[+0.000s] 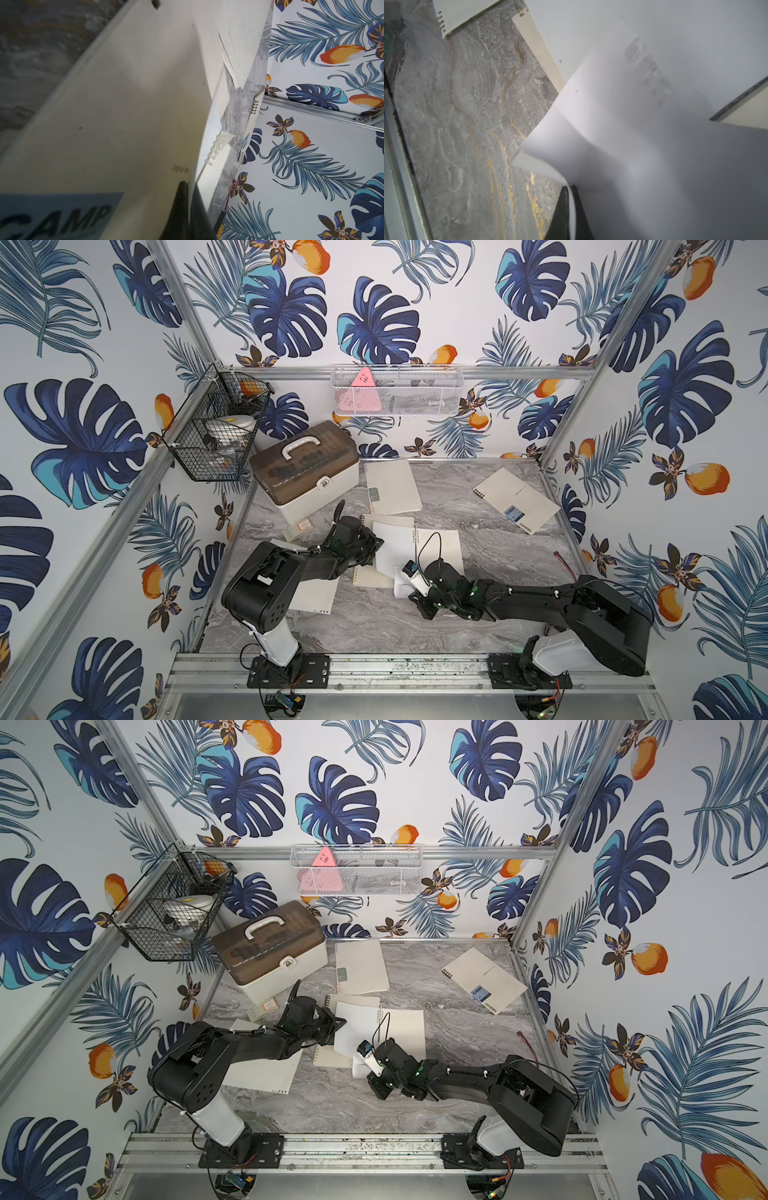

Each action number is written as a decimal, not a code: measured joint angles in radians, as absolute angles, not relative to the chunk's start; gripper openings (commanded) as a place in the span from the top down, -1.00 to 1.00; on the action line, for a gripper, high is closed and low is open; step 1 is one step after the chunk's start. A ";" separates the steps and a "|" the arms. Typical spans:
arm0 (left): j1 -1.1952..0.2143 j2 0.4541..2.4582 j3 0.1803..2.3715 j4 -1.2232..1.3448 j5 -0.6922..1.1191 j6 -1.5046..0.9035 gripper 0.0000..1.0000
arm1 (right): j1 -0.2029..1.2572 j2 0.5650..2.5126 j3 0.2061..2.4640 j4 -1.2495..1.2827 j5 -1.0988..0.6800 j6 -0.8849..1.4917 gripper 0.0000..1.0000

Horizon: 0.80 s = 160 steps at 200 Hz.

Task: Tear off pages from different notebooks
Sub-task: Tear off the paper from the notebook, then close the notebook at the center of the board.

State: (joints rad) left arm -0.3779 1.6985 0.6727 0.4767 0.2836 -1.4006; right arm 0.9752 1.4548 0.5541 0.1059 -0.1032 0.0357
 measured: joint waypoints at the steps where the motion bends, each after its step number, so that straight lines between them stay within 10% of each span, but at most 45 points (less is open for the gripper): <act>1: -0.378 1.699 0.673 0.477 0.284 -1.401 1.00 | 0.976 1.455 0.554 0.105 -0.104 0.036 0.94; 160: -0.377 1.665 0.677 0.471 0.211 -1.403 1.00 | 1.004 0.958 0.611 -0.063 -0.506 0.114 1.00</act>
